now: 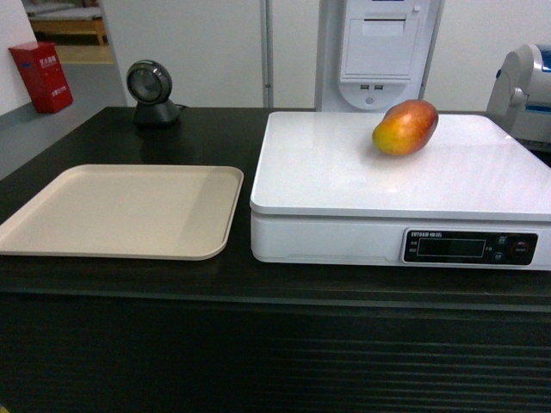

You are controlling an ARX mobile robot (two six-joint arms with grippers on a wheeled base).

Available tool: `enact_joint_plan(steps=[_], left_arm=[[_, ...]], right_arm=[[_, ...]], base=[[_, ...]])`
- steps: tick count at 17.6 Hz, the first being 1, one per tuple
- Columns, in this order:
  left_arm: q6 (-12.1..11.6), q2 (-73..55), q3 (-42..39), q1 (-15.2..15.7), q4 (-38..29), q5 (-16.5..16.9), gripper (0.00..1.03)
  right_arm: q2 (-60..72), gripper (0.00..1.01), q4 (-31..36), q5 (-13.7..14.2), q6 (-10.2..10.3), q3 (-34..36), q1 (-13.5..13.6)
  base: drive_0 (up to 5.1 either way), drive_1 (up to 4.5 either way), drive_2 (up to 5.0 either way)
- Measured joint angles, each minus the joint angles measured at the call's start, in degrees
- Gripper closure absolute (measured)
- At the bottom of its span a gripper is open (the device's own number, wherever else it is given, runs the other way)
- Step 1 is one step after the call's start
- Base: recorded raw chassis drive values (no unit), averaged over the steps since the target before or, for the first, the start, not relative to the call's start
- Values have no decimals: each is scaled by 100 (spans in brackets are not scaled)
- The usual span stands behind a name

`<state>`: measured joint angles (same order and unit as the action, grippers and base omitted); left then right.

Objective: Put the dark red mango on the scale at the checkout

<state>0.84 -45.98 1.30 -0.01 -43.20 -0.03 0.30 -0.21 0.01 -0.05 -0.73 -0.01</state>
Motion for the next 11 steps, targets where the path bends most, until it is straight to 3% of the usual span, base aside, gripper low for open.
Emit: enact_joint_plan(steps=[11], left_arm=[[0,2352,-70,0,2094,0,101]], right_arm=[[0,3,-2,0,0,0,0]], base=[[0,0,0]])
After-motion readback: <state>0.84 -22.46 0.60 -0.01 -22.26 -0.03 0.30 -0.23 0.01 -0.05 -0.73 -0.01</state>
